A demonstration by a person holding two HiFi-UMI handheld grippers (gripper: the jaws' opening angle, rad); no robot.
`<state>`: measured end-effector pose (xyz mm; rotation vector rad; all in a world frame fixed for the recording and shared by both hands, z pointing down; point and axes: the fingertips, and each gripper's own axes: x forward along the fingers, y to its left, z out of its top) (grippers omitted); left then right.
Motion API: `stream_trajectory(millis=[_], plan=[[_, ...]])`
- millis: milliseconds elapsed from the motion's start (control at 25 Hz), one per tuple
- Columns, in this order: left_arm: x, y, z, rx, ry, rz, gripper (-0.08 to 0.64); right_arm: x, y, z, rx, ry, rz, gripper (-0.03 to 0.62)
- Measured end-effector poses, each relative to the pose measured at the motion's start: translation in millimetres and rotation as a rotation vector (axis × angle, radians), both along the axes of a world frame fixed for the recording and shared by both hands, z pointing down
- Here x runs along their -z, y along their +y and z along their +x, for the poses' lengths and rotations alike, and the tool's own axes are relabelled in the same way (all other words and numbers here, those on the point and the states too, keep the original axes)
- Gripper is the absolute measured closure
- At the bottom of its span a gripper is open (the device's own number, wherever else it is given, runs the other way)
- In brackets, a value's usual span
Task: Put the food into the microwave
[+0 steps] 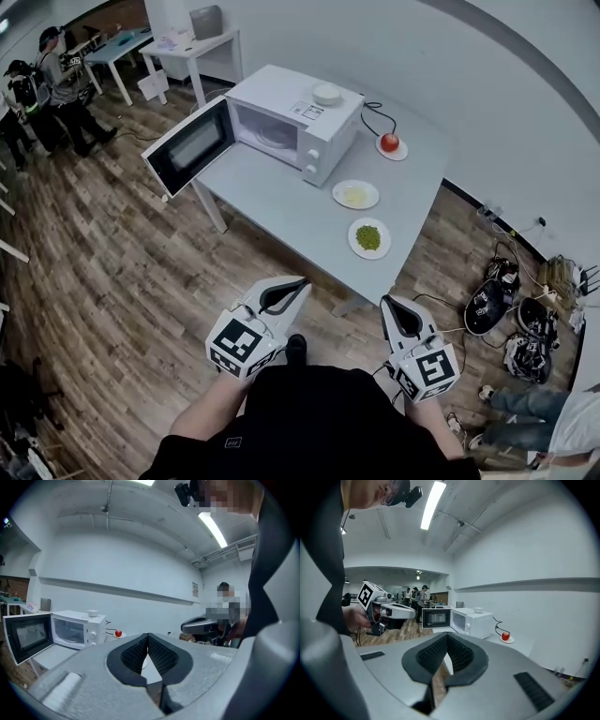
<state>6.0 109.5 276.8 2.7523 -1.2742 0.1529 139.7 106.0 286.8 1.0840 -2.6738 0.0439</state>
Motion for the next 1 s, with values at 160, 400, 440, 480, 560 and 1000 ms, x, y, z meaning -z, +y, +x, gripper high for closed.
stream_trajectory(millis=[160, 400, 440, 480, 560, 1000], plan=[[-6.4, -33.3, -14.2, -0.016, -0.020, -0.012, 0.552, -3.8, -28.1, -13.1, -0.024, 0.013, 0.012, 0.581], [-19.9, -71.8, -13.8, -0.043, -0.035, -0.056, 0.552, -24.1, -60.8, -15.8, -0.032, 0.077, -0.015, 0.581], [-23.5, -78.0, -12.4, -0.045, -0.042, -0.066, 0.552, -28.6, -64.9, -15.4, -0.026, 0.092, -0.017, 0.581], [-27.2, -84.9, -10.7, -0.046, -0.056, -0.074, 0.552, -33.7, -69.4, -14.4, -0.019, 0.109, -0.018, 0.581], [-35.7, -101.6, -5.8, -0.045, -0.109, -0.081, 0.552, -47.4, -80.9, -9.7, -0.011, 0.139, -0.020, 0.581], [-99.7, -181.3, 53.3, -0.174, -0.289, -0.174, 0.552, -108.9, -159.9, 16.0, 0.027, 0.236, -0.020, 0.581]])
